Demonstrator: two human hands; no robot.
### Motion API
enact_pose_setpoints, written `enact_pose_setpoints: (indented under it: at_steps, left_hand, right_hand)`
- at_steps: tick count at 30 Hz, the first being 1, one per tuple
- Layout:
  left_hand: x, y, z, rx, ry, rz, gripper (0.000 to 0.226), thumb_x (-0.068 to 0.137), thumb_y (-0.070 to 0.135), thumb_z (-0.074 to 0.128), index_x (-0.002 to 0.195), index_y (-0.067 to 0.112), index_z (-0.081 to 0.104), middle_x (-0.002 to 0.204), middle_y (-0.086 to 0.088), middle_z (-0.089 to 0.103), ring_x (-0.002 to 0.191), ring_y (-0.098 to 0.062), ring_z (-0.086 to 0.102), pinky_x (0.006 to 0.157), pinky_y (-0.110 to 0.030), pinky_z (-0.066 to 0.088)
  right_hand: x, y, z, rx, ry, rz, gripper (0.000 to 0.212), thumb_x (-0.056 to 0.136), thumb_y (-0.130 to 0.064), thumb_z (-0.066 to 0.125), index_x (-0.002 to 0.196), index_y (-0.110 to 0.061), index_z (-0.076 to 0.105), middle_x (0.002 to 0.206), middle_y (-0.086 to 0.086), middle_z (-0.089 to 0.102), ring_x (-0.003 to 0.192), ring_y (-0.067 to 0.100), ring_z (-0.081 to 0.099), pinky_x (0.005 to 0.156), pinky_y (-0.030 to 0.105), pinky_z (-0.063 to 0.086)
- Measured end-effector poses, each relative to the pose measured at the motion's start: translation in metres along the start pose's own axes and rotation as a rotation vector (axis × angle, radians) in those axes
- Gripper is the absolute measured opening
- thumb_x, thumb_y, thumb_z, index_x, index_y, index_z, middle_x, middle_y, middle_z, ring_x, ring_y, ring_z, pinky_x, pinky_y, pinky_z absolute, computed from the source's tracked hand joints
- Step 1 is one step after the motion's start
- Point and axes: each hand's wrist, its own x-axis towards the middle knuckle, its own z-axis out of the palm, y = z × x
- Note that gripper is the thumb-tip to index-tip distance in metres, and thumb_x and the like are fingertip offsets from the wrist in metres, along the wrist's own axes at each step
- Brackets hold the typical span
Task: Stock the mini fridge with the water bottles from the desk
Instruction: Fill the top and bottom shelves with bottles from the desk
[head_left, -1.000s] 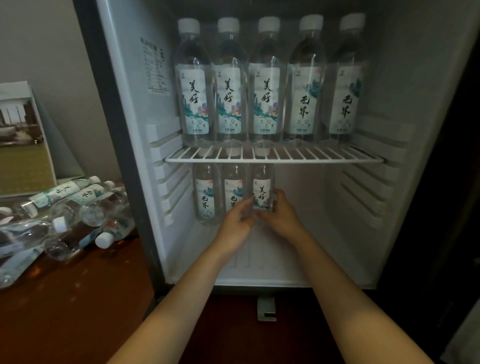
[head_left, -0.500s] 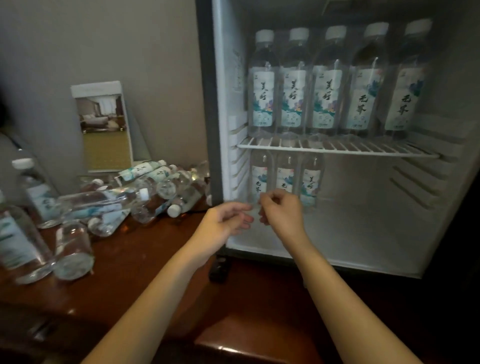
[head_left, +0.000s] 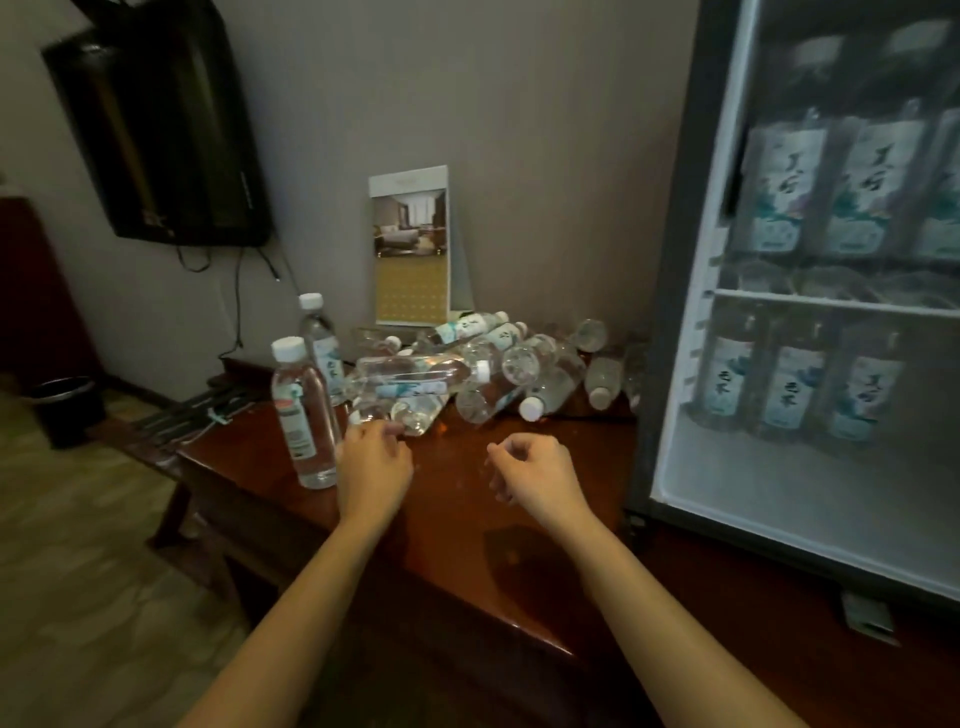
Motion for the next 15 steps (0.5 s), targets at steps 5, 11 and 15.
enact_pose_setpoints:
  at_steps: [5, 11, 15]
  left_hand:
    - [0.003, -0.020, 0.001, 0.039, -0.122, -0.129, 0.047, 0.091, 0.037, 0.052, 0.134, 0.021, 0.043, 0.137, -0.012, 0.039, 0.117, -0.034, 0.050, 0.091, -0.038, 0.041]
    - [0.005, -0.022, 0.002, 0.001, -0.075, -0.119, 0.049, 0.081, 0.039, 0.062, 0.128, 0.029, 0.049, 0.127, 0.001, 0.045, 0.106, -0.020, 0.056, 0.079, -0.030, 0.043]
    - [-0.002, -0.024, -0.001, 0.036, -0.074, -0.043, 0.050, 0.080, 0.037, 0.063, 0.128, 0.031, 0.049, 0.123, 0.006, 0.048, 0.103, -0.015, 0.056, 0.074, -0.025, 0.041]
  right_hand:
    - [0.029, 0.006, 0.058, -0.033, -0.132, 0.090, 0.026, 0.089, -0.023, 0.056, 0.064, -0.023, 0.062, 0.059, -0.005, 0.059, 0.059, 0.013, 0.058, 0.066, 0.035, 0.053]
    - [0.050, -0.005, 0.092, 0.060, -0.145, 0.105, 0.028, 0.096, -0.029, 0.045, 0.110, -0.014, 0.063, 0.101, 0.004, 0.063, 0.095, 0.019, 0.057, 0.079, 0.029, 0.041]
    - [0.063, -0.012, 0.103, 0.152, -0.163, 0.157, 0.029, 0.099, -0.036, 0.036, 0.098, -0.023, 0.061, 0.094, 0.000, 0.057, 0.089, 0.017, 0.054, 0.075, 0.030, 0.044]
